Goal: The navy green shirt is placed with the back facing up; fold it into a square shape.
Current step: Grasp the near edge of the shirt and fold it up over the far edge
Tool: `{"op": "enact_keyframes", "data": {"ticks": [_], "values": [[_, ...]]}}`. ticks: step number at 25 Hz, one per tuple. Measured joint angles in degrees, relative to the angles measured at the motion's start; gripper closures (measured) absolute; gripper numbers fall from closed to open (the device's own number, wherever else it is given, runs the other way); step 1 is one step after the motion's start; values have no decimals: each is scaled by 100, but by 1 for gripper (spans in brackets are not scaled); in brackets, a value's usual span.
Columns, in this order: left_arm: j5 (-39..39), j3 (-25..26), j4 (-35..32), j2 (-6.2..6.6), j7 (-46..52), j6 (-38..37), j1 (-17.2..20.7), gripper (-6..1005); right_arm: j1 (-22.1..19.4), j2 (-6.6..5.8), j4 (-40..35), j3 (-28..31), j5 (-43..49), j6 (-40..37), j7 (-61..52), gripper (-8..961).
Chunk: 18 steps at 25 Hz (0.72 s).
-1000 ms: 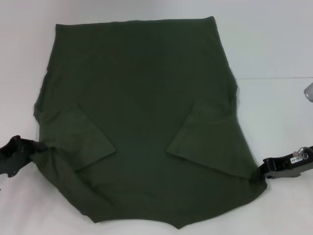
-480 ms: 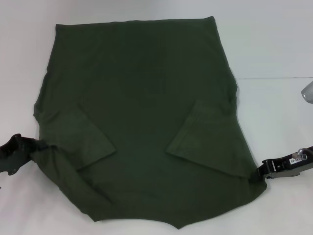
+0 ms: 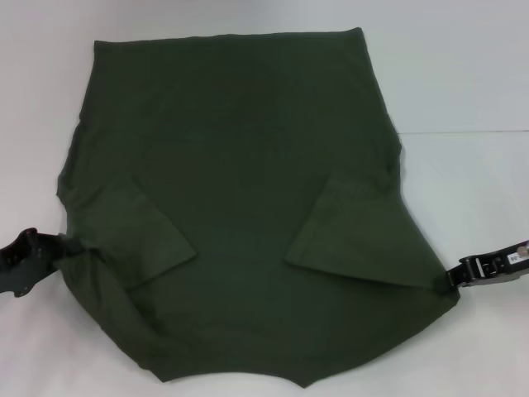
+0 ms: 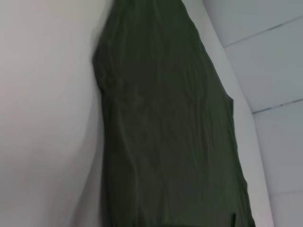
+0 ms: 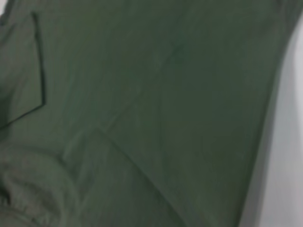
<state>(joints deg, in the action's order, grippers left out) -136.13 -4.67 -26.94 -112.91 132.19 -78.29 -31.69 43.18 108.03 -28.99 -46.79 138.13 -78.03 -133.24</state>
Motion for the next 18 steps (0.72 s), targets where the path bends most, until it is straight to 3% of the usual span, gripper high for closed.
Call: {"op": "enact_keyframes", "data": {"ticks": [12, 18], "values": [[-57, 3, -367, 92, 30, -928, 264, 985, -231, -212, -358, 617, -6, -842, 908, 909], [-186, -4, -385, 106, 9, -1252, 287, 984, -247, -233, -361, 669, 2, -941, 1057, 901]]}}
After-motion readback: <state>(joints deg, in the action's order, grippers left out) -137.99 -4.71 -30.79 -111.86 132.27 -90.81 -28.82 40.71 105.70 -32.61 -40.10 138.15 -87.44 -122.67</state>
